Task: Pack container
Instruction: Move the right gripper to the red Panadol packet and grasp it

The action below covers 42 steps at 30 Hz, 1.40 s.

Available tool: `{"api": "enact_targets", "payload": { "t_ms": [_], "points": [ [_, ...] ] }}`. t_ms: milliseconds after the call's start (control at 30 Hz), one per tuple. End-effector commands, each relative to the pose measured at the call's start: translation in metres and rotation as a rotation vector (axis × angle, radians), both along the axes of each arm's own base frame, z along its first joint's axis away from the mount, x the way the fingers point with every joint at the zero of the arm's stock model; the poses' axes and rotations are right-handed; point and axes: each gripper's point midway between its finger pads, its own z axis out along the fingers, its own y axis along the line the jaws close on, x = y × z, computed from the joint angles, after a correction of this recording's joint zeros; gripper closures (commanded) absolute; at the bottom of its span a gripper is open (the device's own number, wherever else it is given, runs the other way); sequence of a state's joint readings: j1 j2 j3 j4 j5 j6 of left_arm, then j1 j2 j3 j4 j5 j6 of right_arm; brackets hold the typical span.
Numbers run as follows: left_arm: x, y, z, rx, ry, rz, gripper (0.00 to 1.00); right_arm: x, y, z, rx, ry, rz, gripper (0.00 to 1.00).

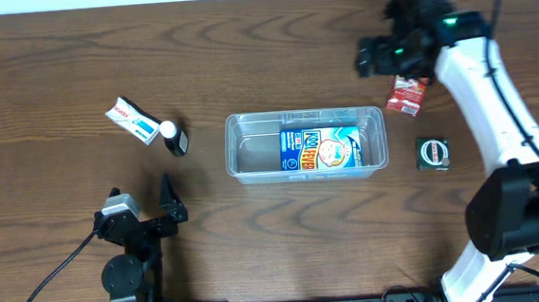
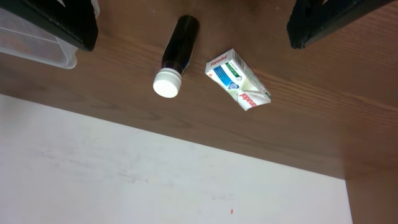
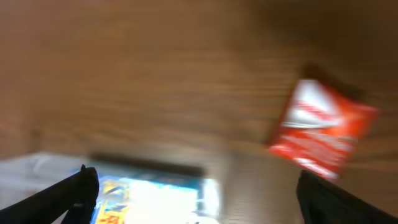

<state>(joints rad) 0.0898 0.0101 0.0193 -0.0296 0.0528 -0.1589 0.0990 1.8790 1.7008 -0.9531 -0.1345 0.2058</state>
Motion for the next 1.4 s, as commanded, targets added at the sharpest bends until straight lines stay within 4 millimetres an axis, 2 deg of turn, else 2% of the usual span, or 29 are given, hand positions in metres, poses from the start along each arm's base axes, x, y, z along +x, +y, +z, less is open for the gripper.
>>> {"api": "enact_targets", "payload": {
  "t_ms": [0,167,300,533,667,733,800,967,1067,1167,1267,1367],
  "points": [
    [-0.001,0.002,-0.016,0.005,0.049,0.008,0.02,0.004,-0.025,0.004,-0.006,-0.014,-0.069,0.01],
    [-0.001,0.002,-0.016,0.005,0.049,0.008,0.02,0.009,-0.067,-0.015,-0.045,0.018,-0.210,0.01],
    [-0.001,0.002,-0.016,0.005,0.049,0.008,0.02,0.010,-0.088,-0.044,-0.081,0.084,-0.311,0.01],
    [-0.001,0.002,-0.015,0.005,0.048,0.008,0.02,0.015,-0.090,-0.102,-0.092,0.185,-0.341,0.04],
    [-0.001,0.002,-0.016,0.005,0.049,0.008,0.02,0.018,-0.091,-0.123,-0.090,0.210,-0.364,0.08],
    [-0.001,0.002,-0.016,0.005,0.049,0.008,0.02,0.017,-0.093,-0.126,-0.088,0.219,-0.377,0.10],
    [-0.001,0.002,-0.016,0.005,0.049,0.008,0.02,0.017,-0.093,-0.128,-0.088,0.223,-0.378,0.16],
    [-0.001,0.002,-0.015,0.005,0.048,0.008,0.02,0.013,-0.092,-0.130,-0.091,0.240,-0.376,0.44],
    [-0.001,0.002,-0.016,0.005,0.049,0.008,0.02,0.012,-0.092,-0.130,-0.092,0.245,-0.374,0.53],
    [-0.001,0.002,-0.016,0.005,0.049,0.008,0.02,0.009,-0.090,-0.132,-0.095,0.257,-0.367,0.51],
    [-0.001,0.002,-0.016,0.005,0.049,0.008,0.02,0.009,-0.088,-0.133,-0.099,0.257,-0.353,0.35],
    [-0.001,0.002,-0.016,0.005,0.049,0.008,0.02,0.012,-0.086,-0.133,-0.105,0.243,-0.324,0.28]
  ]
}}
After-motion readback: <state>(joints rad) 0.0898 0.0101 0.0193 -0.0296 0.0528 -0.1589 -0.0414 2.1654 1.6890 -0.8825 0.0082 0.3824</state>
